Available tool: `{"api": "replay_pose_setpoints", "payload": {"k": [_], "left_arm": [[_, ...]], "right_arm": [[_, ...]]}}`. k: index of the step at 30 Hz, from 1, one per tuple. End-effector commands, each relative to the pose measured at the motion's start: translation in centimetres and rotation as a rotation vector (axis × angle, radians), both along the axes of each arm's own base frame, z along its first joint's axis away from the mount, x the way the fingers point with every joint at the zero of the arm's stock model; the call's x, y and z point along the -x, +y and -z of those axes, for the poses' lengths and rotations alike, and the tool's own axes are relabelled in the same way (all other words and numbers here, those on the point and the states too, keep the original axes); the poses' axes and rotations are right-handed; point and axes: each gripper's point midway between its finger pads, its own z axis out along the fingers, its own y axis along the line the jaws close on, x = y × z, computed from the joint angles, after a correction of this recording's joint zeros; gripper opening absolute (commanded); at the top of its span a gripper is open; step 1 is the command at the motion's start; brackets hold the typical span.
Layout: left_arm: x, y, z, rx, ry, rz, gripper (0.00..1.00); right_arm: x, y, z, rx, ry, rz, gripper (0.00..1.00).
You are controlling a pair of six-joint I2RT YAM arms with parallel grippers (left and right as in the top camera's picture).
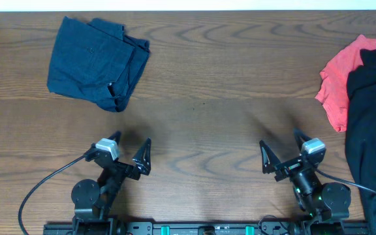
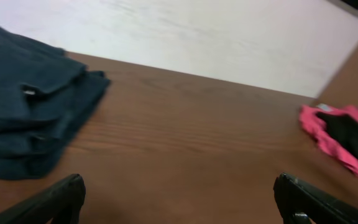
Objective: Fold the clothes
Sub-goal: 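Reach the right gripper to the clothes pile and grasp the black polo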
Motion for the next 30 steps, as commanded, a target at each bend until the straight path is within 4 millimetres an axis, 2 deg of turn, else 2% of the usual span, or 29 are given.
{"api": "replay_pose_setpoints", "payload": {"k": [1, 4, 7, 10, 15, 22, 25, 30], "left_arm": [[0.9, -1.5, 0.0, 0.034, 0.029, 0.094, 0.98], [1.1, -1.3, -2.1, 0.030, 0.011, 0.082, 0.98], [1.0, -0.1, -4.0, -0.003, 0.037, 0.007, 0.98], [0.6, 1.4, -5.4, -0.062, 0.106, -0.081, 0.98], [-0.5, 3.2, -6.9, -0.128, 0.307, -0.168, 0.98], [-3.1, 3.8, -8.6, -0.190, 0.663, -0.176, 0.98], [-4.5, 3.8, -9.3, -0.212, 0.724, -0.161, 0.98], [-6.5, 2.5, -10.7, -0.183, 0.726, -0.091, 0.98]], "right_arm": [[0.8, 1.3, -1.1, -0.108, 0.022, -0.087, 0.99], [1.3, 1.3, -3.7, -0.084, -0.036, -0.093, 0.99], [1.8, 0.8, -6.9, -0.033, -0.080, -0.063, 0.99], [1.5, -0.2, -8.1, 0.017, -0.013, 0.006, 0.99], [0.2, -1.4, -7.8, 0.071, 0.222, 0.074, 0.99], [-3.8, -2.0, -5.0, 0.117, 0.700, 0.110, 0.99], [-5.6, -1.9, -4.4, 0.164, 0.826, 0.084, 0.99], [-10.0, -1.3, -5.4, 0.179, 0.882, 0.012, 0.99]]}}
